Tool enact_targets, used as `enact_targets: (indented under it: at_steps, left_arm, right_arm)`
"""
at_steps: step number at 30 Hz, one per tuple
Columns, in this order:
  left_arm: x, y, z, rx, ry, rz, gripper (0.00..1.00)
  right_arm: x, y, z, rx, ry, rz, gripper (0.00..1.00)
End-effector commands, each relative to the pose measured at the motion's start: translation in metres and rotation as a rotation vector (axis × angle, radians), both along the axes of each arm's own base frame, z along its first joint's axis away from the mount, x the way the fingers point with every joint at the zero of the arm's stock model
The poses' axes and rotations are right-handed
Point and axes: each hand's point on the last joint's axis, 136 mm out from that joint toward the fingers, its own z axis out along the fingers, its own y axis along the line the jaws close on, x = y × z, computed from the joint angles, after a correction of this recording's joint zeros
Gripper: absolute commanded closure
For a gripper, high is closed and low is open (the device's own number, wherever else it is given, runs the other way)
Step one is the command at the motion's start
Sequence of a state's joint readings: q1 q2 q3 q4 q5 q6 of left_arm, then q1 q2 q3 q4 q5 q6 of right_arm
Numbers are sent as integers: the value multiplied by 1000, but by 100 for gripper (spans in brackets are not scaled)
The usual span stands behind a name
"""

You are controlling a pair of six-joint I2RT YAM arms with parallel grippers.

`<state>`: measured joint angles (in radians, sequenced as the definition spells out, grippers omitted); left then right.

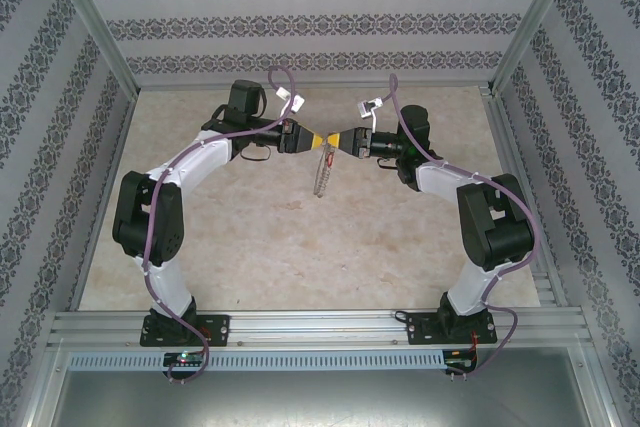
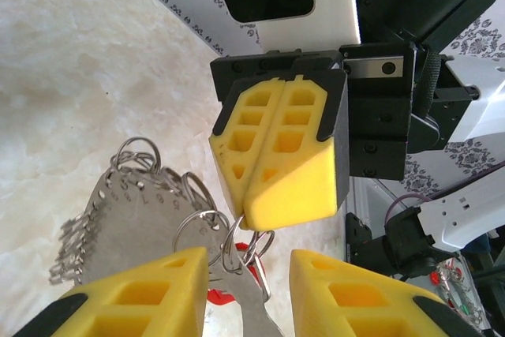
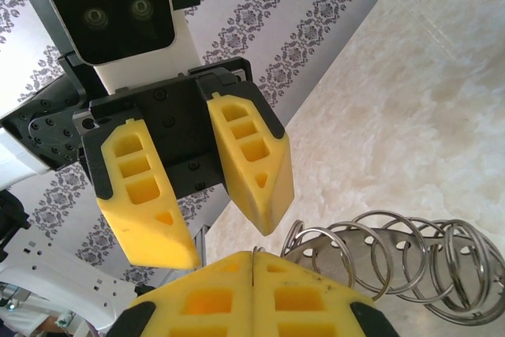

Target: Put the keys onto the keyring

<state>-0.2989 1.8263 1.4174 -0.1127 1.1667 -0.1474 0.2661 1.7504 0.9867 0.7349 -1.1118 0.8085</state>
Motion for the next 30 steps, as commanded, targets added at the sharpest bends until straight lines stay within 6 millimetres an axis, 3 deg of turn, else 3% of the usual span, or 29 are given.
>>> enact_targets:
  at_steps: [1, 15, 21, 30]
  left_arm:
    - [-3, -3, 15, -33, -42, -17, 67]
    - [-8, -21, 8, -30, -25, -64, 67]
    - [-13, -24, 10, -43, -21, -90, 72]
    - [-10, -23, 5, -21, -27, -66, 68]
  right_arm:
    - [-5, 5, 21, 24, -89, 23, 100]
    - [-6, 6, 23, 25, -95, 25, 100]
    - [-6, 6, 22, 24, -95, 26, 100]
    - [-14, 3, 25, 27, -103, 36, 100]
